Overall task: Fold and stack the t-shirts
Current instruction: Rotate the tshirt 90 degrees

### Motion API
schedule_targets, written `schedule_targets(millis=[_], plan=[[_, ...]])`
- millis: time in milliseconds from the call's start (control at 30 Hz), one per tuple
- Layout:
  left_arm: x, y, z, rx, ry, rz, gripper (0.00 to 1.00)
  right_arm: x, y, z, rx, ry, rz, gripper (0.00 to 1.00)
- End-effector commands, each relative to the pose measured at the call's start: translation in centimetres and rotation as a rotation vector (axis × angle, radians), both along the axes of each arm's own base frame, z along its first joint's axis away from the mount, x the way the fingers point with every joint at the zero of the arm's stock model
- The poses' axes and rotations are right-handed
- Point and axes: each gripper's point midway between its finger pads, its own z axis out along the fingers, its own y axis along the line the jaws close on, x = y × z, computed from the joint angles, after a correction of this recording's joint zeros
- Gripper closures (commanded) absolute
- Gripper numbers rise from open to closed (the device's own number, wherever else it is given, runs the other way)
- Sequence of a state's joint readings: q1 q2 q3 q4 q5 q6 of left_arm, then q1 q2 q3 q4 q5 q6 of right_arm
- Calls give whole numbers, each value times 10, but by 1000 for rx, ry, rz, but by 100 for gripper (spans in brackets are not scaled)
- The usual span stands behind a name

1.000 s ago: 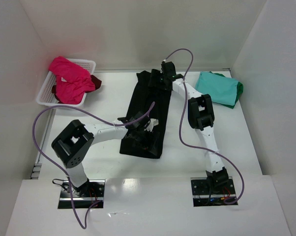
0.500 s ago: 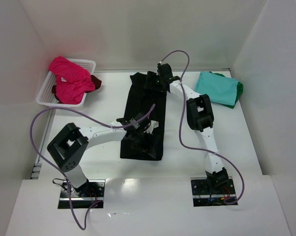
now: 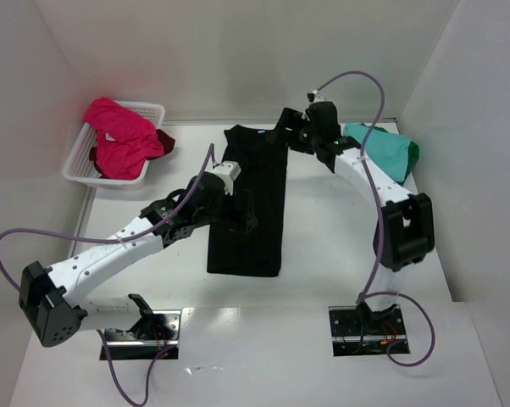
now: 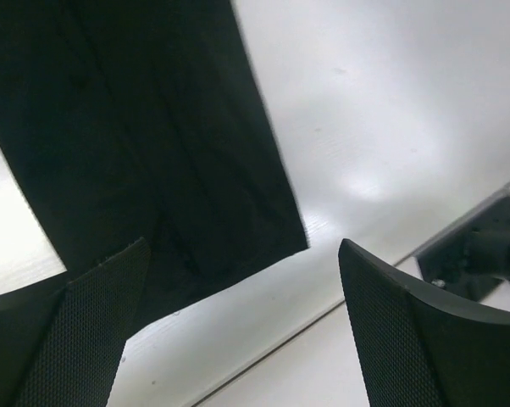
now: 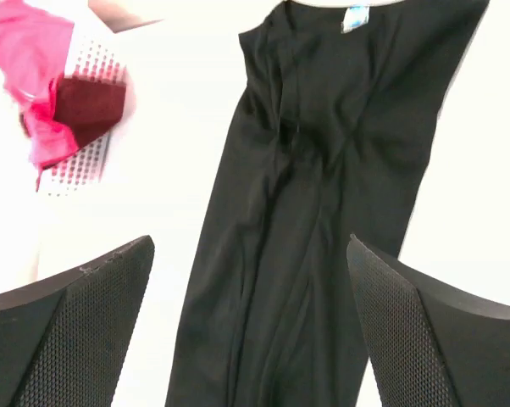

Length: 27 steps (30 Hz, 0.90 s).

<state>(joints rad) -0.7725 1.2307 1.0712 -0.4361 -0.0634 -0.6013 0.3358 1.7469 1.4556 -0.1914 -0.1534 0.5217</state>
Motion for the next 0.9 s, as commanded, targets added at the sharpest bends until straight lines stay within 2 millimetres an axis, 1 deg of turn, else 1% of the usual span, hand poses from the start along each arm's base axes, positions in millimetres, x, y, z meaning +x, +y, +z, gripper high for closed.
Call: schedule_targets(millis=[0,33,67,100,133,233,267,300,367,467,500,567,600,667,767,800,833,867], plan=[[0,8,-48,74,93,48,0,-54,-7,-57,45,147,-22,4],[-1,3,-53,63,108,27,0,-71,-8,-70,41,181,-19,7],[-2,0,-57,60,115,13,1,-80,-5,-73,42,187,-9,11],[-2,-2,-62,67,124,0,2,-88,-4,-75,45,192,-3,20],[-2,-3,-69,83,138,-9,4,-97,-6,-79,50,205,-7,32],[2,-8,-85,143,160,-56,12,-121,8,-82,74,210,26,67],[1,-11,-91,152,176,-84,14,-127,12,-85,76,215,38,72],[0,-15,-94,156,186,-107,15,-131,16,-86,80,219,46,74],[-3,-21,-101,158,216,-150,18,-140,27,-91,79,236,76,74],[-5,-31,-109,160,245,-185,18,-145,40,-100,77,252,106,74],[-5,-31,-109,160,245,-186,18,-146,43,-102,75,254,115,74],[-12,-36,-119,159,288,-204,18,-150,55,-109,76,274,139,73],[-17,-39,-121,157,304,-214,18,-148,58,-111,77,274,144,73],[-28,-48,-129,152,335,-249,18,-150,67,-124,60,301,160,73],[-33,-55,-130,145,356,-243,18,-150,71,-138,42,332,165,73],[-33,-56,-131,143,363,-235,18,-153,73,-143,34,344,171,73],[-35,-57,-133,145,373,-222,18,-154,72,-150,24,363,169,73],[-33,-58,-131,144,365,-218,18,-154,71,-155,16,369,162,73]])
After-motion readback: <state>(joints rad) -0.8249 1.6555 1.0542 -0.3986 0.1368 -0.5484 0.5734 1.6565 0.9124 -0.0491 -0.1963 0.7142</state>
